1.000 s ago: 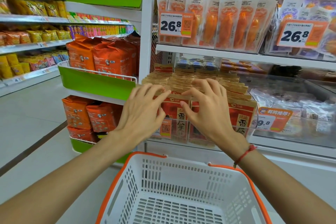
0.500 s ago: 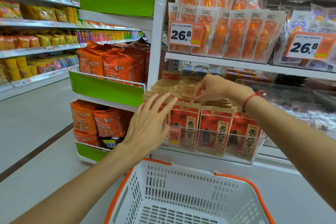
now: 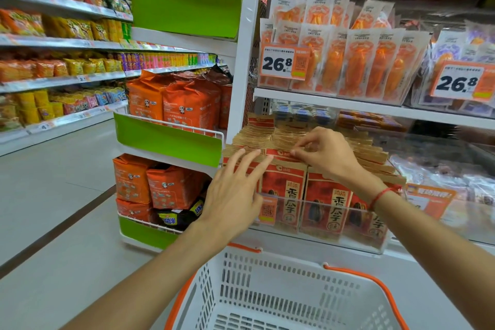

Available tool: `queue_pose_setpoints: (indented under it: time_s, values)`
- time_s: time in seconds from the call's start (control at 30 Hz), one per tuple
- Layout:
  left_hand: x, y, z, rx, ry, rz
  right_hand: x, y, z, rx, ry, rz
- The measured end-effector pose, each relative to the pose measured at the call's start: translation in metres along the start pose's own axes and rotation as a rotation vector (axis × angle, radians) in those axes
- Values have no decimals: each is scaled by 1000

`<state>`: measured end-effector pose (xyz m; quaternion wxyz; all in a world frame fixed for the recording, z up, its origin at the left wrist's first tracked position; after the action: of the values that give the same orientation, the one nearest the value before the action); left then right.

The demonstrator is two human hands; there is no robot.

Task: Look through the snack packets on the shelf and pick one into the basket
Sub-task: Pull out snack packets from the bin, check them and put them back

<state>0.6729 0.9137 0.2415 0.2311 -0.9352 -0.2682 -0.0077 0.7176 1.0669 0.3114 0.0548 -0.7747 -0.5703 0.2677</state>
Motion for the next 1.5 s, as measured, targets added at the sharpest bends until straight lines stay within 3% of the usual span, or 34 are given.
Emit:
queue_pose_setpoints:
  time_s: [0.1,0.2,0.6,0.67,0.77,0.9,1.03,1.17,1.33,1.4,1.5]
  values:
    - [0,-1,1,-8,9,-17,-2,6,-9,158,-74,-40]
    - [1,-2,1,-18,13,-15,-2,14,-28,323,-328,-29]
    - [1,-2,4,-64,3,-7,0,38,-76,690,-655,-63]
    - [0,-3,3,-21,111,-3,7,42,-81,756,-758,-11]
    - [-10,-1,-14,181,433,-59,30,43,-71,776,-956,174]
    - [-26,2,-26,262,786,-227,46,44,-46,630,-1111,327]
    - [-19,10,-23,127,1237,-332,26,62,-13,341,-1093,338]
    - [0,26,-12,-248,1182,-318,14,83,3,217,-994,280]
    - [-6,51,15,-523,1174,-377,9,94,23,76,-963,259]
    - [-8,59,22,-565,1148,-385,5,95,30,0,-931,252]
    - [-14,64,25,-502,1144,-431,-1,99,42,-62,-886,245]
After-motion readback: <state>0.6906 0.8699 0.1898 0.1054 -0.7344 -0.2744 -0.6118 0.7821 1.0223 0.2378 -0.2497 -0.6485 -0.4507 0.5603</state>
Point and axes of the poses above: each hand's wrist, its own y-axis away from the middle knuckle, its own z-axis out of the palm, x = y × z, the point moved 9 cm from there along -y, towards the middle knuckle, and after that the axes turned 7 degrees about -x, right-handed, at the moved point
